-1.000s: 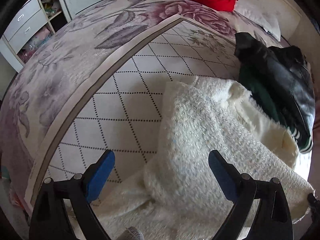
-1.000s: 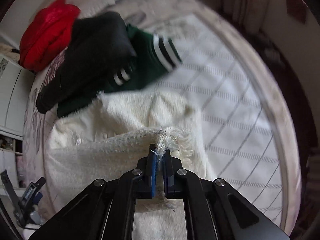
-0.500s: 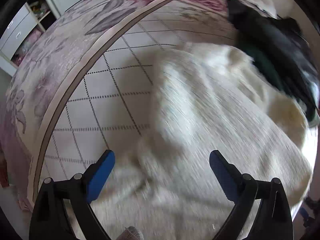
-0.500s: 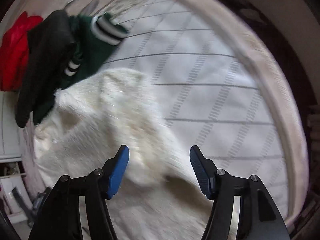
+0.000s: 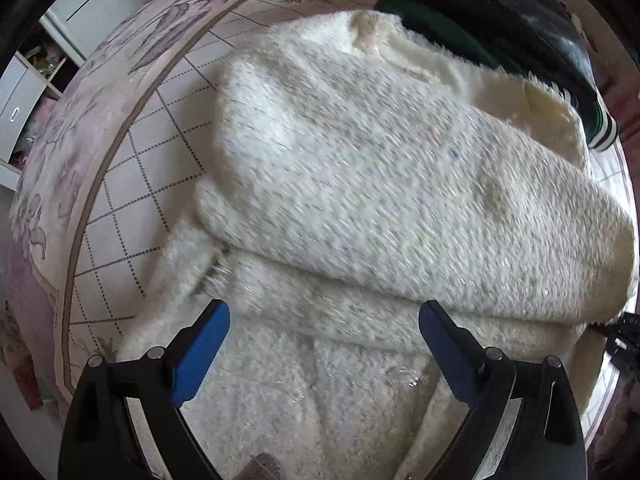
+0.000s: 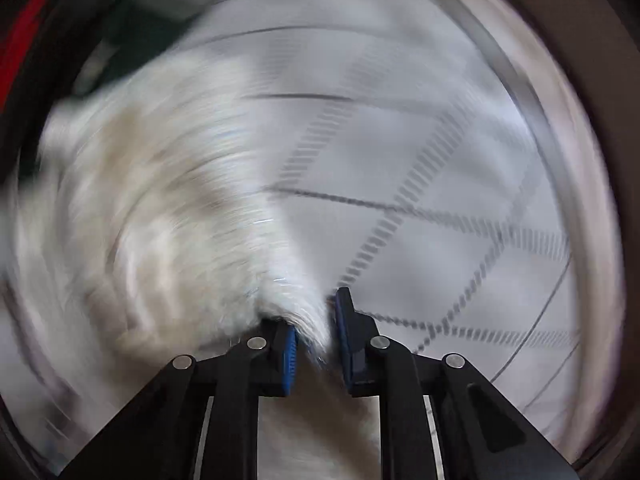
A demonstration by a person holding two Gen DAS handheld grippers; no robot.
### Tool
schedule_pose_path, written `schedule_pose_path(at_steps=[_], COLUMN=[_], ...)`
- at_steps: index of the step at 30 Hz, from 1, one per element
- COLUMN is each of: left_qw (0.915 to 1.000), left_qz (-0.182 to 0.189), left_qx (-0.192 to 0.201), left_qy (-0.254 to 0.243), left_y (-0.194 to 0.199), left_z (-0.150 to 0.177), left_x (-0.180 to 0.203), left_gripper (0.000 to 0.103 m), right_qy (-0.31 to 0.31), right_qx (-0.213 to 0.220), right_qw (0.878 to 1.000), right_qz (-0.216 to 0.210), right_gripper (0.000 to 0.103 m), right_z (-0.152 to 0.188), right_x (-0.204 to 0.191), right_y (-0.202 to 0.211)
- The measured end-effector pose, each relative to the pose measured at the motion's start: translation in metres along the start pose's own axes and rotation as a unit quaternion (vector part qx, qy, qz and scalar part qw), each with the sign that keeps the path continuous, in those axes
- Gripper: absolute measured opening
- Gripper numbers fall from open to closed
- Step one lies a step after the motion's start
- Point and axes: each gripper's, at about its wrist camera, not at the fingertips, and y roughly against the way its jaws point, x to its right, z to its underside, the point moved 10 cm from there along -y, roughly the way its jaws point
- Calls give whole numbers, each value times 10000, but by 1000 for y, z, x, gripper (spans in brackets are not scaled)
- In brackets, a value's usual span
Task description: Fold large clothes
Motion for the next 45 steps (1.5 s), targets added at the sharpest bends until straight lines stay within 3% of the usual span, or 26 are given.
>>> schedule_pose_path(at_steps=[2,5,9,10,12,14,15,20,22,23,24,26,33,34,36,38,42,45], left_qw=[9999,9998,9996,9995,9995,9996,9996,9987,9972,9957,9952,9959,9949,9948,9949,9947,9935,9915], left_qz=[-44,-135,-128,-121,-103,-23,-19,-39,-274,-374,-381,-104,-66,-57,-33,-56,-116,-223], left_qx=[72,151,135,122,40,-81,-134,-474,-519,-645,-744,-844,-679,-639,-495,-307,-85,3], left_qy=[64,82,227,252,279,280,254,-206,-463,-554,-510,-298,-749,-795,-879,-977,-1128,-1281], left_y=[4,11,13,13,15,15,14,-5,-18,-30,-38,-46,-31,-25,-10,7,33,48], left_z=[-5,-5,3,7,20,39,47,96,107,114,118,120,111,110,106,103,108,125], left_x=[-11,-23,-41,-44,-46,-46,-45,-36,-41,-48,-56,-69,-92,-95,-103,-109,-115,-108], left_gripper=[97,97,97,97,97,97,97,97,97,97,97,98,98,98,98,98,98,98], right_qy=[-790,-1181,-1786,-1575,-950,-477,-355,-333,-617,-605,-545,-566,-1070,-1156,-1349,-1454,-1029,-332], right_qx=[-20,-65,-542,-632,-608,-464,-436,-874,-1037,-901,-807,-791,-946,-1026,-1279,-1557,-2396,-2700], right_qw=[9959,9909,9736,9774,9915,9978,9984,9949,9927,9941,9952,9953,9897,9879,9822,9759,9612,9596], right_qz=[-443,-642,-1318,-1258,-654,-73,49,378,74,37,128,19,-103,-124,-280,-475,-906,-715], right_gripper=[12,9,11,15,51,64,64,64,64,54,34,13,10,10,10,10,10,16], right_z=[5,13,22,22,27,39,47,110,138,144,148,163,218,211,249,285,354,373], right_x=[13,17,28,28,33,42,45,86,98,100,102,97,101,100,110,96,49,39], right_y=[-3,0,-9,-6,9,25,31,24,11,11,12,13,13,1,-1,-6,-13,-10])
